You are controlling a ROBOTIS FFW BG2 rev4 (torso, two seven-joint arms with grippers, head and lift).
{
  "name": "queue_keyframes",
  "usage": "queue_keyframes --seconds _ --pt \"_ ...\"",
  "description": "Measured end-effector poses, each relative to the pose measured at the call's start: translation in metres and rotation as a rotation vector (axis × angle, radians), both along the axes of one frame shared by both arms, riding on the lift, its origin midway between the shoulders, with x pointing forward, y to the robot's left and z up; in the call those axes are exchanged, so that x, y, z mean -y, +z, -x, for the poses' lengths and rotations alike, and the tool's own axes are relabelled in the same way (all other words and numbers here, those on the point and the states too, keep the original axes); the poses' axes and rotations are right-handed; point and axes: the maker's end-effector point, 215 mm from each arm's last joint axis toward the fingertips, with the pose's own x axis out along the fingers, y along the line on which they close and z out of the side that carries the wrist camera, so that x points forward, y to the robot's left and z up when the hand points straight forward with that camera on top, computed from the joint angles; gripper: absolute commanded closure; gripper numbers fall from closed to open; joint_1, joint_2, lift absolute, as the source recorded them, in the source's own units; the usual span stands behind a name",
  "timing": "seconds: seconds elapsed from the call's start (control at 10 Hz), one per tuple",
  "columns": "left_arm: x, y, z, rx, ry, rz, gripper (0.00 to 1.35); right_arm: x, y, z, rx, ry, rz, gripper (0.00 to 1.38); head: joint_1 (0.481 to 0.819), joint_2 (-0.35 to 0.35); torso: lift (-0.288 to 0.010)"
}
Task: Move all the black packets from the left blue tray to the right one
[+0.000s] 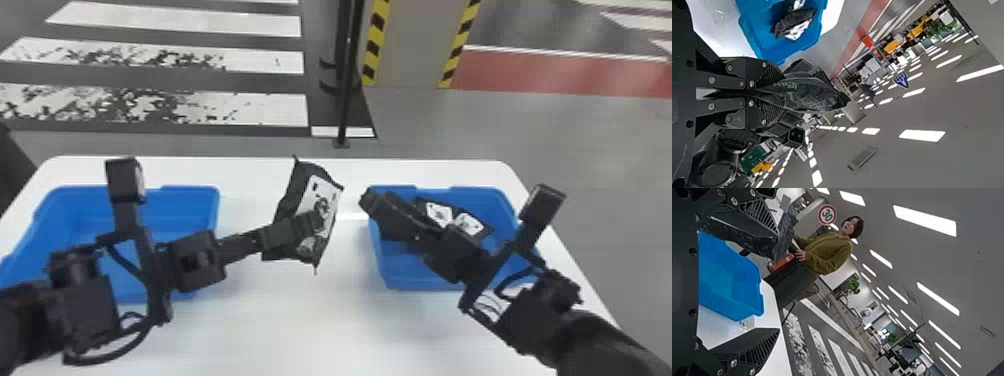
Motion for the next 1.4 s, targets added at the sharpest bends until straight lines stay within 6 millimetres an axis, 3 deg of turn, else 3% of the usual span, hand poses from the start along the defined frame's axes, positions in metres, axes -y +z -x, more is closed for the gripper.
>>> queue_keyframes --seconds 0.4,0.5,0.7,0.8,1.3,1.4 --pt "0.005 0.001 0.004 -0.009 -0.018 0.007 1.21 -0.042 0.007 0.015 -0.026 0.156 -0.063 0.19 0.695 -0.066 -0.140" --pt "0.006 0.000 0.005 -0.012 -0.022 0.007 1.21 -0.044 0.008 0.012 -0.022 0.162 -0.062 0.36 0.695 -0.062 -0.140" --pt "0.009 0.000 0.008 -0.021 -0.031 0.011 1.21 -0.040 0.010 0.000 -0.011 0.148 -0.067 1.11 0.695 -0.070 -0.140" --pt "0.009 -0.001 0.008 -0.023 -0.032 0.010 1.21 -0.039 0.012 -0.002 -0.010 0.147 -0.077 1.27 0.695 -0.072 -0.140" --pt "-0.003 -0.005 -0.002 -0.022 0.005 -0.011 1.20 -0.065 0.022 0.020 -0.013 0.253 -0.166 1.28 0.695 -0.027 -0.140" --pt "-0.005 -0.006 -0.005 -0.022 0.017 -0.014 0.99 -0.069 0.026 0.025 -0.019 0.275 -0.197 1.28 0.695 -0.017 -0.140"
